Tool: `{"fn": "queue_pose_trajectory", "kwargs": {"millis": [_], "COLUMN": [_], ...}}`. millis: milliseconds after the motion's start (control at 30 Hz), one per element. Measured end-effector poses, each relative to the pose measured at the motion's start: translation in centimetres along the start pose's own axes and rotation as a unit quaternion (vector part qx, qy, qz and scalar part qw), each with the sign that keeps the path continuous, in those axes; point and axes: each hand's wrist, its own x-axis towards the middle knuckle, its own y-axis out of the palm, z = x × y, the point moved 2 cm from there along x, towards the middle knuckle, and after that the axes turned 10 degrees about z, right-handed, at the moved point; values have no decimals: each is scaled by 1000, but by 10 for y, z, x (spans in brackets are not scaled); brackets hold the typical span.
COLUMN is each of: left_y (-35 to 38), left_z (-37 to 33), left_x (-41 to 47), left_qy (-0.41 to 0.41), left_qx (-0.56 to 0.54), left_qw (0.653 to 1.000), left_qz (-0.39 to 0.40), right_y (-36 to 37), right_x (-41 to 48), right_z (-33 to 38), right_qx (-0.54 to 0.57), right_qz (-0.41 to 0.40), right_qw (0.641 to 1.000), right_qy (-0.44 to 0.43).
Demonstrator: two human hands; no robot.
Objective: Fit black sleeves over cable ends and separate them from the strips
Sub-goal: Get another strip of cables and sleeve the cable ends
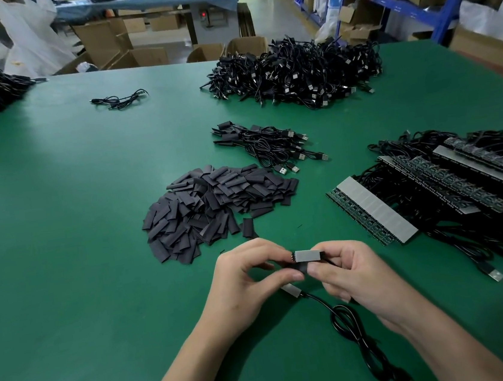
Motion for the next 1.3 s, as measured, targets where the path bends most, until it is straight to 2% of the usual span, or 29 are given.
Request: {"fn": "queue_pose_trajectory", "kwargs": {"millis": [167, 367, 933, 1300], "left_y": [-2, -2, -1, -2], "left_z": [-2, -4, -5, -5], "left_x": [-1, -2, -3, -3], "left_qy": [15, 6, 5, -3], "left_qx": [54, 98, 86, 84], "left_qw": [998, 994, 995, 996], "left_qz": [5, 51, 49, 34], "right_y": [1, 3, 1, 2], "right_x": [1, 2, 3, 2], "right_z": [0, -2, -6, -5], "right_qx": [-29, -45, -120, -112], "right_qz": [-1, -11, -27, -23], "right_qw": [1000, 999, 992, 993], "right_qy": [11, 26, 24, 19]}}
